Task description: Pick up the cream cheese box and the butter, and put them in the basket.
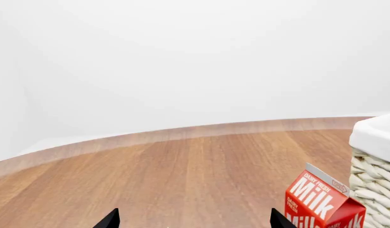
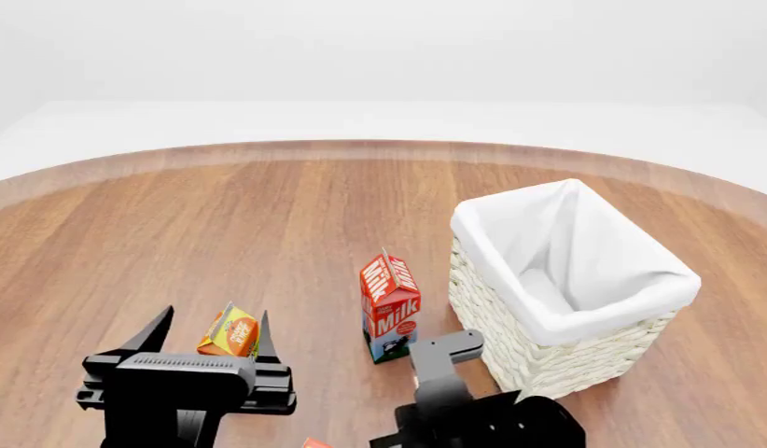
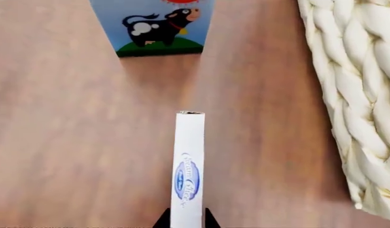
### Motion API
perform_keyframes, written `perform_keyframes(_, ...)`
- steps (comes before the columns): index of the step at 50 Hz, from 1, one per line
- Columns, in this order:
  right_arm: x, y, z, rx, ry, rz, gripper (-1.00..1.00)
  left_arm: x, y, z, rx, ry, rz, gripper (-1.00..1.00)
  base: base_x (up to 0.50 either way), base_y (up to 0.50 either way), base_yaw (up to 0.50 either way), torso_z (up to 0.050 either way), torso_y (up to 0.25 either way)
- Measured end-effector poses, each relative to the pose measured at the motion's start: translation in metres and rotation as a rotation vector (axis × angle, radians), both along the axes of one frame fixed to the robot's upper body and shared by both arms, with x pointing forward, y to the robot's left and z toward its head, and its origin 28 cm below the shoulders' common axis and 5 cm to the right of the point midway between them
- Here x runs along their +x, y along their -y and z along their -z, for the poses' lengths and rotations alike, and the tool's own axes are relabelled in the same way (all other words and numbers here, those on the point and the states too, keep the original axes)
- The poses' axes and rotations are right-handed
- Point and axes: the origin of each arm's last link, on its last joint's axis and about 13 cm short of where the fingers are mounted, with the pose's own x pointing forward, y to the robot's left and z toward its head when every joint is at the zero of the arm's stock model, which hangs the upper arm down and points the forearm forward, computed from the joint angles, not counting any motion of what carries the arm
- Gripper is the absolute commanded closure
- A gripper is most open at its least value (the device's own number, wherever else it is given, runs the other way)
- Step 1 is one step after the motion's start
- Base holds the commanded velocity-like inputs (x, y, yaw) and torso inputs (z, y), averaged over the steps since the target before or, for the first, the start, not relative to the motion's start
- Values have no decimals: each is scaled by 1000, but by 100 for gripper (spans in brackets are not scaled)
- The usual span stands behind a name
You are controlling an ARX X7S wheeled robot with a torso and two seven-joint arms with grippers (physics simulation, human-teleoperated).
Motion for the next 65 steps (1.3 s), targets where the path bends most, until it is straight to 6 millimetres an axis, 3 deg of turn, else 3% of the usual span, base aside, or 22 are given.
perform_keyframes(14,-7,2,-23,39,53,1,100,0,0,0,0,0,0,-100,0,0,0,0,0)
perform_keyframes(39,-36,11,-101,106,205,9,100,0,-1,-1,-1,1,-5,-100,0,0,0,0,0)
perform_keyframes(65,-41,19,-154,141,334,12,100,0,-1,0,1,0,-6,-100,0,0,0,0,1)
